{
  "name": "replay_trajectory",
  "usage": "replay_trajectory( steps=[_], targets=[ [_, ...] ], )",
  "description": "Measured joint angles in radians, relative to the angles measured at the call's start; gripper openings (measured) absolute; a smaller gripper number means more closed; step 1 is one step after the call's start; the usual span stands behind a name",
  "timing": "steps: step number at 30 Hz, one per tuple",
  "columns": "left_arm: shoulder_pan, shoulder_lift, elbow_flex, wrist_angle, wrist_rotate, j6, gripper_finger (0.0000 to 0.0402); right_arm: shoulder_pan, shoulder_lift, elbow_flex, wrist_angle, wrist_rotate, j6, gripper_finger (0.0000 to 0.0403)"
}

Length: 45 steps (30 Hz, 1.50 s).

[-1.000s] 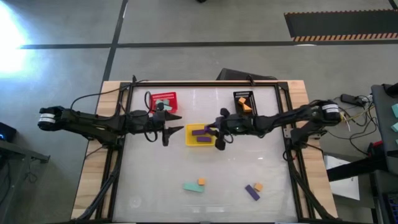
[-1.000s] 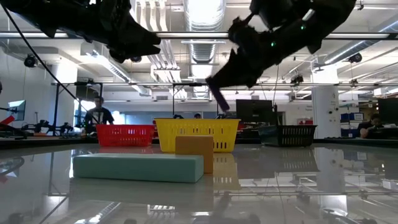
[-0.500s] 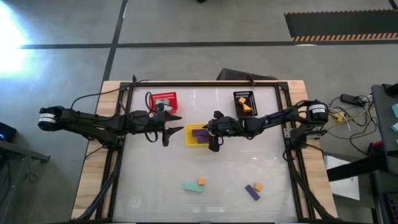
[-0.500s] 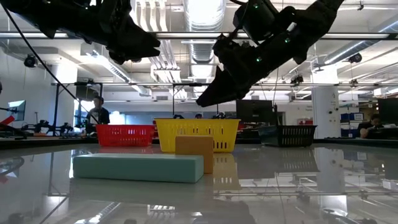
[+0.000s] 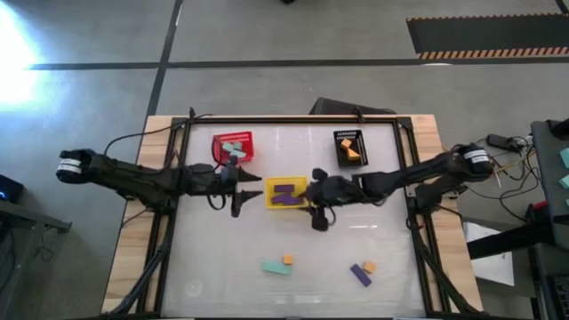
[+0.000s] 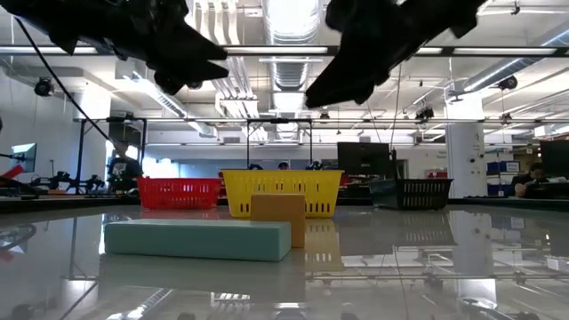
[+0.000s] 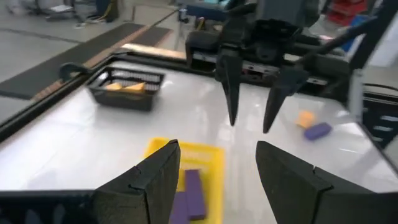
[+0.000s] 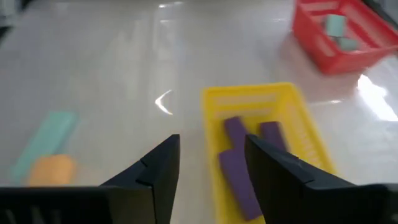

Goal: Sort & place blocks by color
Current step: Put the orange block into the black bin

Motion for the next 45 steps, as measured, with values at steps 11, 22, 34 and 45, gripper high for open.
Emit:
replay_trajectory(
  steps=[11, 22, 34, 45],
  targets=[
    [-0.237, 0.094, 0.037, 0.003, -0.047, -0.105, 0.0196, 0.167, -0.018, -0.002, -0.006, 0.083, -0.001, 0.0133],
    [-0.394, 0.311, 0.187, -0.163, -0.071, -0.185, 0.0196, 0.26, -0.002, -0.008, -0.007, 0.158, -0.015, 0.0127],
    [-0.425, 0.431, 0.242, -0.172, -0.072, -0.187, 0.0196, 0.335, 0.179, 0.005, 0.122, 0.157, 0.04, 0.0194],
    [-0.425, 0.428, 0.242, -0.172, -0.076, -0.211, 0.0196, 0.34, 0.424, 0.201, 0.099, 0.149, 0.049, 0.0272]
  ],
)
